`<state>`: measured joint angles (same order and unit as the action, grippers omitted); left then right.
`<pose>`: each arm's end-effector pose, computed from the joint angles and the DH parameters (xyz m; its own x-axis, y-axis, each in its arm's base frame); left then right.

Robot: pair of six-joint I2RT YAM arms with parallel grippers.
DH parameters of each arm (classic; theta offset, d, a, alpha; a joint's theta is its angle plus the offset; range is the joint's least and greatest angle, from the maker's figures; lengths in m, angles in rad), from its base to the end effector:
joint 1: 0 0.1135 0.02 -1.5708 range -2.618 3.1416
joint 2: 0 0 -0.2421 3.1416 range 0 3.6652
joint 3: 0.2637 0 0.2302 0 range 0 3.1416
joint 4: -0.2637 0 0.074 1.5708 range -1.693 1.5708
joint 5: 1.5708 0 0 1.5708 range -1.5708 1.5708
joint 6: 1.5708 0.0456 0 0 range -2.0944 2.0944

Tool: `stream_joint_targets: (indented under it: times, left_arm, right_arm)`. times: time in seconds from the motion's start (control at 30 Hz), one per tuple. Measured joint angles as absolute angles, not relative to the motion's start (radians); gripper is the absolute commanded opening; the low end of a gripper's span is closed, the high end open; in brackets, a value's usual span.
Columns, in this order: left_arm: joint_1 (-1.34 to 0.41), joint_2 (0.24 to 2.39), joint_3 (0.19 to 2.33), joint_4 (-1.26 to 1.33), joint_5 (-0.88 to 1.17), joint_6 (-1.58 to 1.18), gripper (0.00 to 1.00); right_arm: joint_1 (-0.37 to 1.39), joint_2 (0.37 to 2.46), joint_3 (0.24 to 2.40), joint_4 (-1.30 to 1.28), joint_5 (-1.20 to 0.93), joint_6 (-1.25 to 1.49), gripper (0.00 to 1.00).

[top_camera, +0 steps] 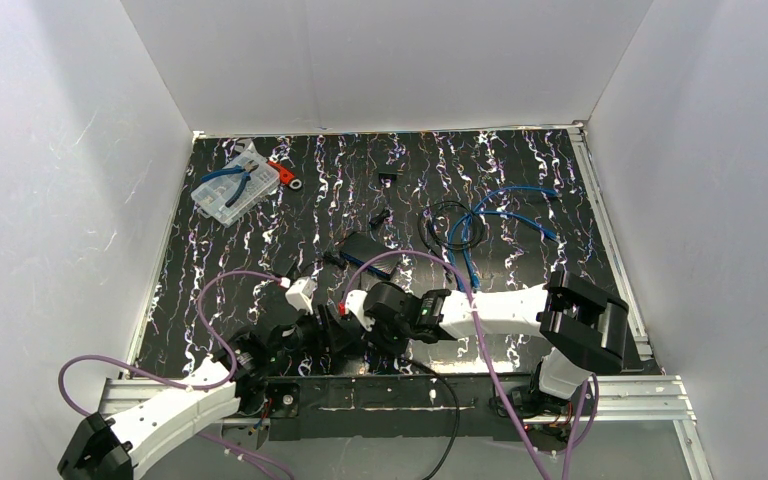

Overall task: Insert the plug into the switch port
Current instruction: Insert the connector into the switch port.

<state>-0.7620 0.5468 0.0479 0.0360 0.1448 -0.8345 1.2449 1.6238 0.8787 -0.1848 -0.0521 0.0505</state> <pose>0.0994 -0.1039 0.1325 -0.7923 -0.2574 -0.5531 0.2821 0.6493 -0.7062 0.0965 0.2929 0.1529 -0.3046 -0.7437 -0.5950 -0.9419 0.3282 0.0719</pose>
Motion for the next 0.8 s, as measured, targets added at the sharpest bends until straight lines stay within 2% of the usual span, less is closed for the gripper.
stream_joint_targets:
  times: [0.33, 0.8]
  left_arm:
    - [-0.77, 0.517, 0.053, -0.012, 0.18, -0.846, 0.52]
    - [-0.779, 0.523, 0.056, -0.023, 0.233, -0.854, 0.53]
  right_arm:
    - [1.244, 1.622, 0.884, -0.204, 0.027, 0.04, 0.01]
    - [1.241, 1.617, 0.888, -0.233, 0.025, -0.016, 0.01]
